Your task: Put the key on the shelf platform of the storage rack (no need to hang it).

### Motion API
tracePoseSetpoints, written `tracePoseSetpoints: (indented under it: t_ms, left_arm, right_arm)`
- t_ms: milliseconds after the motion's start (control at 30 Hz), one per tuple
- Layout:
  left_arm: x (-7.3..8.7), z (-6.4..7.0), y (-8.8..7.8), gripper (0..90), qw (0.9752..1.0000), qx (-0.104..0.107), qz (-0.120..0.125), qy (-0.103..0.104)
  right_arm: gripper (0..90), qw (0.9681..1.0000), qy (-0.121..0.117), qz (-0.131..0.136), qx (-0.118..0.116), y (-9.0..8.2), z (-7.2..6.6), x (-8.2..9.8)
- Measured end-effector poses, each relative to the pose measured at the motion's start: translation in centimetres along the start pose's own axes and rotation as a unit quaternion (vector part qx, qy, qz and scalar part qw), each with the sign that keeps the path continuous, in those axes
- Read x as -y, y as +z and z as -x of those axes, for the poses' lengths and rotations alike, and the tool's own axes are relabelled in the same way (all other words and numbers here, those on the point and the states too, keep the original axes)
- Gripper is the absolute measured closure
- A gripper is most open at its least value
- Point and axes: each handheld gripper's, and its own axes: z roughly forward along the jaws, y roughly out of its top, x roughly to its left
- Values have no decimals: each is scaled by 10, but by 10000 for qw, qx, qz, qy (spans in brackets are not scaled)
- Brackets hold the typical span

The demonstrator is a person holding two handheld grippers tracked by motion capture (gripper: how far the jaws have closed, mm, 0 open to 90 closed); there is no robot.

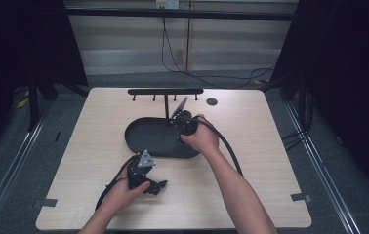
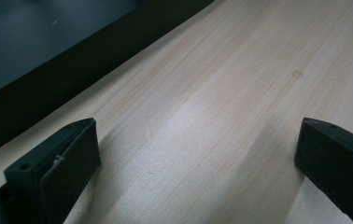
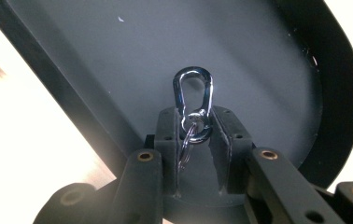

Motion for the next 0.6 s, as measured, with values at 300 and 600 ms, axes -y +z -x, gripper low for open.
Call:
tracePoseSetpoints:
  t_ms: [300, 600]
  left_arm:
    - [0, 0, 0, 0, 10000, 4, -10, 13]
    - [0, 0, 0, 0, 10000, -10, -20, 19]
  right_arm:
    - [733, 10000, 5, 39, 6, 2, 1, -1]
    - [733, 10000, -41, 61, 24, 6, 0, -2]
